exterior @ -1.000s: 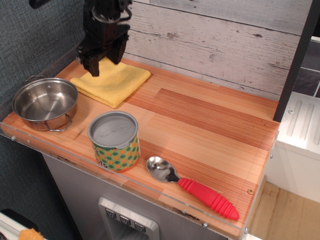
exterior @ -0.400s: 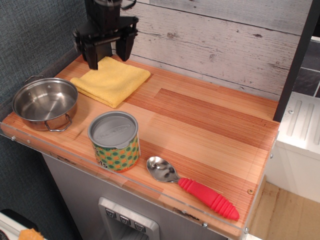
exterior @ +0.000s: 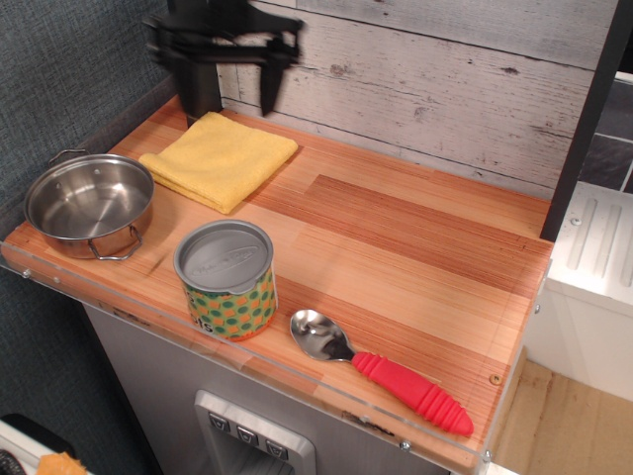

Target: Move the yellow towel to the back left of the table against the brick wall.

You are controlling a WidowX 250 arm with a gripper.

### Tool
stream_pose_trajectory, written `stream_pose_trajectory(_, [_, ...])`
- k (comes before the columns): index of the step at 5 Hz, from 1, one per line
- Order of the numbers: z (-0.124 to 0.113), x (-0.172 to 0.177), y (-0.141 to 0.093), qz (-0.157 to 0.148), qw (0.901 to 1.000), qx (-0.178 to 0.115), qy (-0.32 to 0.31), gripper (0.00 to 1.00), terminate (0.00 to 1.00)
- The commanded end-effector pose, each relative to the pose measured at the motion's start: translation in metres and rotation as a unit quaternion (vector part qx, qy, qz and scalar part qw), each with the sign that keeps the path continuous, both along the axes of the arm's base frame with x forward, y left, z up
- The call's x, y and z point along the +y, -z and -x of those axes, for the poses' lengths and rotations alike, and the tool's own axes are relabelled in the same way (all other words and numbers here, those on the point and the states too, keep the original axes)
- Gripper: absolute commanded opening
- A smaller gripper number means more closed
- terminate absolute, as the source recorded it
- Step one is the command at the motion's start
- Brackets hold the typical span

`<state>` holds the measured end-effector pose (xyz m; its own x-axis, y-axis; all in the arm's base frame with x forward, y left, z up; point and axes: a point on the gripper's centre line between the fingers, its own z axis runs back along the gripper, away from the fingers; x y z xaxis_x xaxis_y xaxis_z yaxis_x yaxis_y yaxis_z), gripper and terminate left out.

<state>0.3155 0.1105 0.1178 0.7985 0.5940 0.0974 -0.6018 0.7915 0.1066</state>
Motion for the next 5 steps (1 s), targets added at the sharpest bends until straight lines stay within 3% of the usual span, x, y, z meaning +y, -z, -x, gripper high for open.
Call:
stream_pose_trajectory(1, [0.039,0.026,-0.035,0.002,0.9933,0.04,0.108,1.0,0.0])
stream_pose_trajectory(2, [0.059,0.039,-0.041,-0.023,0.9918,0.062,0.11,1.0,0.0])
stream_pose_trajectory(4, [0.059,0.039,-0.041,-0.023,0.9918,0.062,0.11,1.0,0.0])
stream_pose_trajectory(5, [0.059,0.039,-0.041,-0.023,0.9918,0.062,0.11,1.0,1.0])
